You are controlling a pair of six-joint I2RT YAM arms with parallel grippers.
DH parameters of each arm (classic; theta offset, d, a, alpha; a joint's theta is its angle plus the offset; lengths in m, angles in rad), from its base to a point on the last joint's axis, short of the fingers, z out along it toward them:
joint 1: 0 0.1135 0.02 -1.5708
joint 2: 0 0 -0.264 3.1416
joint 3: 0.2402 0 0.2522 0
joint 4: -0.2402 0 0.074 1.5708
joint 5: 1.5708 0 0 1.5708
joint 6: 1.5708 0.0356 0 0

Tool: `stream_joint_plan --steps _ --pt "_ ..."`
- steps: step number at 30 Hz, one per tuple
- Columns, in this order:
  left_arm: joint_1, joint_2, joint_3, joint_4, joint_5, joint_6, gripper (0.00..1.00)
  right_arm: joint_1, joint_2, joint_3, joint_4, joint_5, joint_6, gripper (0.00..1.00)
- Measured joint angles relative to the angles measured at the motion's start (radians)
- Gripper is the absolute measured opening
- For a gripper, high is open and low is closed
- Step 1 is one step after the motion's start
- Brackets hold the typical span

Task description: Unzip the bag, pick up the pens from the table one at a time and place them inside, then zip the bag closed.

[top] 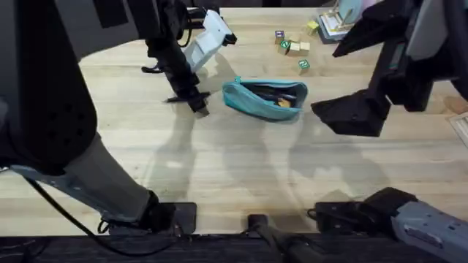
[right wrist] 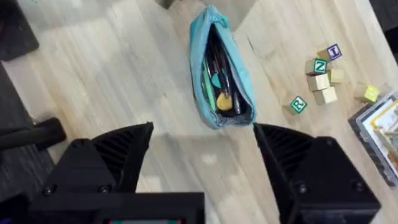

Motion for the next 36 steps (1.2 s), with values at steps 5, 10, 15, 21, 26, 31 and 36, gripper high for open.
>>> stream_joint_plan --steps 5,10,15,21,26,31,36 --pt "0.0 0.0 0.0 -0.001 -0.01 -0.003 0.415 0.0 0.0 0.0 0.0 0.0 0.0 0.998" --pt "0.0 0.0 0.002 0.004 -0.017 -0.004 0.052 0.0 0.0 0.0 0.0 0.0 0.0 0.998" --pt "0.001 0.0 0.003 0.006 -0.011 -0.004 0.044 0.0 0.0 0.0 0.0 0.0 0.0 0.998" --pt "0.001 0.0 0.003 0.036 0.0 -0.008 0.042 0.0 0.0 0.0 0.0 0.0 0.0 0.997" --pt "0.001 -0.021 0.004 0.038 0.015 -0.008 0.042 0.0 0.0 0.0 0.0 0.0 0.0 0.998" --pt "0.0 -0.115 0.03 0.034 0.081 -0.017 0.042 0.0 0.0 0.0 0.0 0.0 0.0 0.998" --pt "-0.022 -0.225 0.07 0.038 0.156 -0.041 0.042 0.0 0.0 0.0 -0.012 0.0 0.024 0.998"
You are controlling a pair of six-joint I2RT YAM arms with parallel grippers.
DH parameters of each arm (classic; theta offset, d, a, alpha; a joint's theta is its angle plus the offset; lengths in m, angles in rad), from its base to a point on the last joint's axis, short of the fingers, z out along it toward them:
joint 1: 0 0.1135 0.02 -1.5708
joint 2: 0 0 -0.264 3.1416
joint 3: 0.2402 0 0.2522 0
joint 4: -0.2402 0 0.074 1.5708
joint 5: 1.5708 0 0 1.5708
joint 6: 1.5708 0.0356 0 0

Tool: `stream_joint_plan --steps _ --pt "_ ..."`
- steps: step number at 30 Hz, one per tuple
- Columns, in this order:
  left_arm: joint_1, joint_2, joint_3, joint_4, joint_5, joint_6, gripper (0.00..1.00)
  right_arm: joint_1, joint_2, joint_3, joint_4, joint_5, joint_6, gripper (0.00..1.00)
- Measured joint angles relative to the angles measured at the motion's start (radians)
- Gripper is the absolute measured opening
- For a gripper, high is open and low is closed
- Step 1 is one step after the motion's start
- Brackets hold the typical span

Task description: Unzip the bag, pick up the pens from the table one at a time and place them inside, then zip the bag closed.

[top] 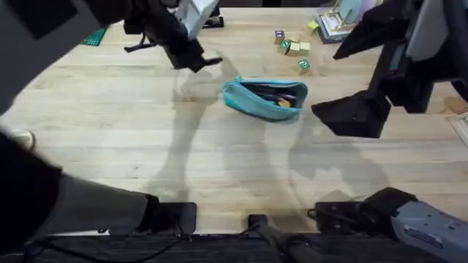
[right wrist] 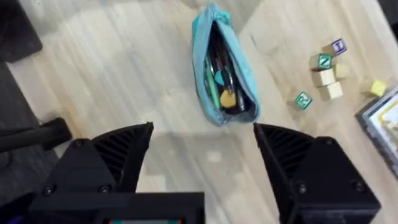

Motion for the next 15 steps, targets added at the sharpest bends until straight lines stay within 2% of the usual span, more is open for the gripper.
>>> stream_joint_plan --steps 8,9,15 --pt "-0.125 -0.11 0.002 0.014 0.088 -0.009 0.043 0.0 -0.054 0.0 -0.037 0.0 0.032 0.998" --pt "-0.184 -0.133 0.002 0.035 0.147 -0.011 0.043 0.0 -0.105 0.0 -0.037 0.0 0.04 0.998" --pt "-0.288 -0.138 0.002 0.088 0.323 -0.012 0.043 0.0 -0.203 0.0 -0.039 0.0 0.044 0.998"
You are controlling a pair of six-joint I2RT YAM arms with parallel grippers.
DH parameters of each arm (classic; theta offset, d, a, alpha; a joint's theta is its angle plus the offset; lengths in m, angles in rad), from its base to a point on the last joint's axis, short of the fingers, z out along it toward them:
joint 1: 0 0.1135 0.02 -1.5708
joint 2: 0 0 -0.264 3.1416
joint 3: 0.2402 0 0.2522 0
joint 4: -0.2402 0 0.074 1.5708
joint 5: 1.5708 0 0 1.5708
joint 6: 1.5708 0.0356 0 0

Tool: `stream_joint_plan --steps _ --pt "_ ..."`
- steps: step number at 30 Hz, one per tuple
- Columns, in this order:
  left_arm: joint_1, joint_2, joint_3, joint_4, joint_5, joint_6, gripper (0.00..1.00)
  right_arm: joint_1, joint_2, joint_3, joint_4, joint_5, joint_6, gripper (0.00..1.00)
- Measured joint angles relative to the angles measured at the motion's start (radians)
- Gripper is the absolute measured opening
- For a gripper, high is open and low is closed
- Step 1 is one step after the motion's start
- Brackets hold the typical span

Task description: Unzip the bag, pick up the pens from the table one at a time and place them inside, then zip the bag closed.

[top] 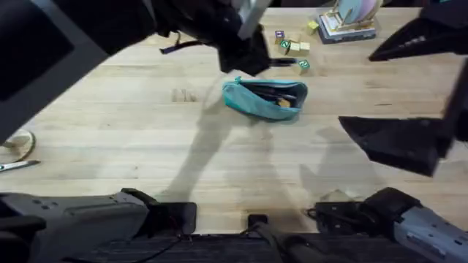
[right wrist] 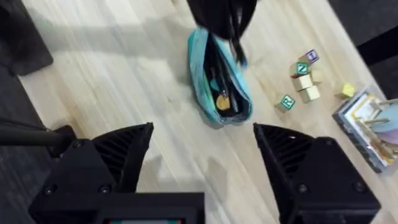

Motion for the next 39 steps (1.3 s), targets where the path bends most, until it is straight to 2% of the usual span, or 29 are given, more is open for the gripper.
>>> stream_joint_plan --steps 3,7,14,22,25,32,39 --pt "-0.043 0.002 0.0 0.009 0.058 0.0 0.043 0.0 -0.037 0.0 0.0 0.0 0.0 0.998" --pt "-0.092 0.039 0.0 0.022 0.099 0.0 0.043 0.0 -0.071 0.0 -0.001 0.0 0.0 0.998" --pt "-0.144 0.146 0.0 0.073 0.169 0.0 0.043 0.0 -0.075 0.0 -0.003 0.0 0.004 0.998" --pt "-0.201 0.173 0.0 0.077 0.222 -0.016 0.043 0.0 -0.075 0.0 -0.003 0.0 0.007 0.998" --pt "-0.2 0.184 0.0 0.077 0.191 -0.023 0.043 0.0 -0.075 0.0 -0.003 0.0 0.007 0.998" --pt "-0.2 0.205 0.0 0.084 0.063 -0.026 0.043 0.0 -0.075 0.0 -0.006 0.0 0.008 0.998" --pt "-0.2 0.25 0.0 0.018 -0.058 -0.027 0.043 0.0 -0.075 0.0 -0.006 0.0 0.008 0.998"
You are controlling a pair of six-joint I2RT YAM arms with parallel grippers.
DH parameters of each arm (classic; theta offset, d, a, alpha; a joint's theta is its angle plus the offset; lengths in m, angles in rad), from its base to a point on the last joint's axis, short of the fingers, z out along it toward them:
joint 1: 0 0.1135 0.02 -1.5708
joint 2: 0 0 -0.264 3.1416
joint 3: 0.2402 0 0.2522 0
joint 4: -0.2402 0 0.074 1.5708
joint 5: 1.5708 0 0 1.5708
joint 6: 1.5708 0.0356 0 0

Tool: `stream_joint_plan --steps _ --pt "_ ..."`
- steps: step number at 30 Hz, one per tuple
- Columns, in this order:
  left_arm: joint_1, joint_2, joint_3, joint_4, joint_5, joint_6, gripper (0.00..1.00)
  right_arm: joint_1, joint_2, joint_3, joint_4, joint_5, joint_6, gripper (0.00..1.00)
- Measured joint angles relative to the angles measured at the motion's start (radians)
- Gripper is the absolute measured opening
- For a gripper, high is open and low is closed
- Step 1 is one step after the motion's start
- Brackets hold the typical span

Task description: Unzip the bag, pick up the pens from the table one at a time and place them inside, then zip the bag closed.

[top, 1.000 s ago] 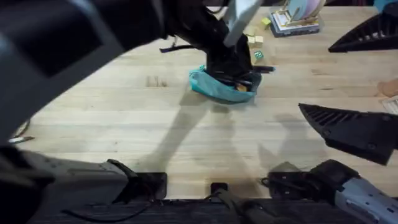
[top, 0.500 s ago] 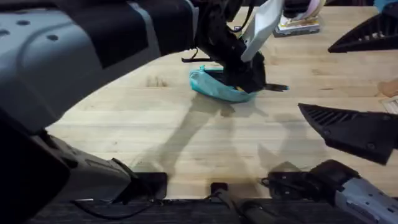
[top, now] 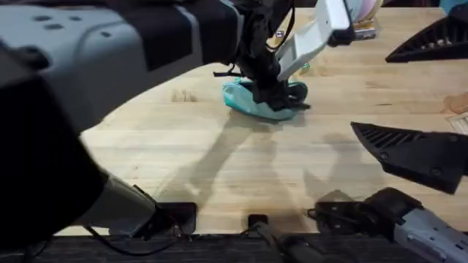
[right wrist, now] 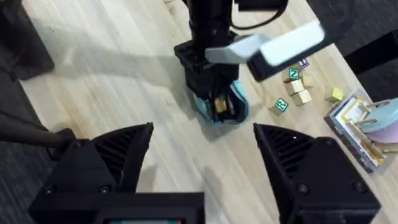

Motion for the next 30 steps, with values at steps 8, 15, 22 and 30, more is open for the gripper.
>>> stream_joint_plan --steps 8,15,22,30 --pt "0.0 0.1 0.0 -0.034 -0.063 -0.006 0.043 0.0 0.0 0.0 0.0 0.0 0.0 0.998" --pt "0.0 0.104 0.001 -0.029 -0.084 -0.01 0.043 0.0 0.0 0.0 0.0 0.0 0.0 0.998" --pt "-0.002 0.104 0.001 -0.03 -0.144 -0.012 0.043 0.0 0.0 0.0 0.0 0.0 0.0 0.998" --pt "-0.001 0.104 0.003 -0.017 -0.144 -0.012 0.945 0.0 0.0 0.0 0.0 0.0 0.0 0.998"
